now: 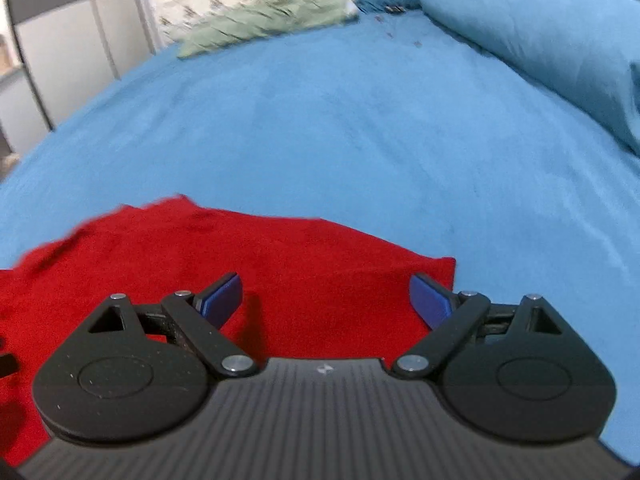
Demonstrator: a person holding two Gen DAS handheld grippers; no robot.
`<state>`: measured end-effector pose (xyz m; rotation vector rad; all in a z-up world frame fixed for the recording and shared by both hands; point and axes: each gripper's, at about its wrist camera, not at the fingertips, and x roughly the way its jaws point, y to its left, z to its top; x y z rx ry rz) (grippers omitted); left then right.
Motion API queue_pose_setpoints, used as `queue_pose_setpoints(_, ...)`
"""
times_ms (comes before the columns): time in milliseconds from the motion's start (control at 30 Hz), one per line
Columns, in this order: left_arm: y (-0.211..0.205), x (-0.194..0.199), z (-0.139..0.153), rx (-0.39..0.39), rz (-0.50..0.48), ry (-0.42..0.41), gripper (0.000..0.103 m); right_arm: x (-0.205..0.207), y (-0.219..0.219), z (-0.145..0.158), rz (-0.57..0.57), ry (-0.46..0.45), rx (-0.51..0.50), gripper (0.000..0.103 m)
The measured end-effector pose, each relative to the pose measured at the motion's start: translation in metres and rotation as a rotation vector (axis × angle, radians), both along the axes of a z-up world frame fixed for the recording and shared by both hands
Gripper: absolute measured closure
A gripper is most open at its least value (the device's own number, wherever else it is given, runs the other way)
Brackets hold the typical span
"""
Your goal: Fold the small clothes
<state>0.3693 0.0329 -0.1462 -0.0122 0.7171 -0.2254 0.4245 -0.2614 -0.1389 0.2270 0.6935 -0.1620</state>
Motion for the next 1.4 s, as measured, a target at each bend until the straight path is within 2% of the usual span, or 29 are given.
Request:
queue_pose_setpoints(67, 0.008, -0.011, 0.016, 0.004, 0.016, -0.017, 0.03, -0.017, 0.008, 0.018, 0.022, -0.033, 0.01, 0.0)
queue_pose_setpoints(200, 0.037, -0.039, 0.057, -0.017, 0.084, -0.062, 0.027, -0.048, 0.03, 0.066, 0.048, -0.031, 0.016, 0.0)
queue_pose_setpoints(233, 0.047, -0.045, 0.066, -0.031, 0.106, -0.07, 0.02, -0.053, 0.039, 0.075, 0.054, -0.031, 0.013, 0.0)
queue_pose_setpoints(267, 0.059, -0.052, 0.075, -0.043, 0.134, -0.078, 0.006, -0.059, 0.045, 0.085, 0.065, -0.035, 0.013, 0.0)
queue_pose_setpoints(300, 0.071, -0.058, 0.083, -0.056, 0.16, -0.088, 0.0, -0.065, 0.054, 0.094, 0.082, -0.038, 0.007, 0.0)
queue_pose_setpoints(367, 0.1, -0.07, 0.096, -0.09, 0.218, -0.117, 0.0, -0.076, 0.076, 0.106, 0.118, -0.034, -0.006, 0.0)
queue_pose_setpoints(500, 0.165, -0.08, 0.105, -0.121, 0.359, -0.112, 0.0, -0.083, 0.119, 0.112, 0.202, -0.005, 0.01, 0.0)
queue_pose_setpoints(700, 0.267, -0.087, 0.09, -0.168, 0.551, -0.093, 0.001, -0.082, 0.176, 0.092, 0.267, 0.06, 0.038, 0.0)
queue_pose_setpoints(900, 0.344, -0.079, 0.046, -0.2, 0.659, -0.026, 0.018, -0.082, 0.235, 0.073, 0.332, 0.094, 0.013, 0.0)
queue_pose_setpoints(967, 0.366, -0.076, 0.031, -0.211, 0.688, -0.009, 0.035, -0.074, 0.249, 0.064, 0.354, 0.106, -0.018, 0.0)
queue_pose_setpoints(1033, 0.378, -0.07, 0.022, -0.214, 0.702, 0.017, 0.045, -0.074, 0.258, 0.052, 0.365, 0.083, -0.078, 0.0)
queue_pose_setpoints(1100, 0.389, -0.067, 0.013, -0.218, 0.713, 0.032, 0.046, -0.067, 0.265, 0.04, 0.373, 0.087, -0.108, 0.0)
queue_pose_setpoints(1300, 0.404, -0.053, 0.0, -0.198, 0.733, 0.011, 0.057, -0.054, 0.272, 0.014, 0.374, 0.126, -0.105, 0.0)
queue_pose_setpoints(1333, 0.405, -0.051, 0.0, -0.192, 0.734, 0.005, 0.062, -0.053, 0.272, 0.012, 0.374, 0.127, -0.103, 0.0)
queue_pose_setpoints(1400, 0.405, -0.047, 0.0, -0.165, 0.742, 0.001, 0.081, -0.051, 0.273, 0.008, 0.373, 0.129, -0.097, 0.0)
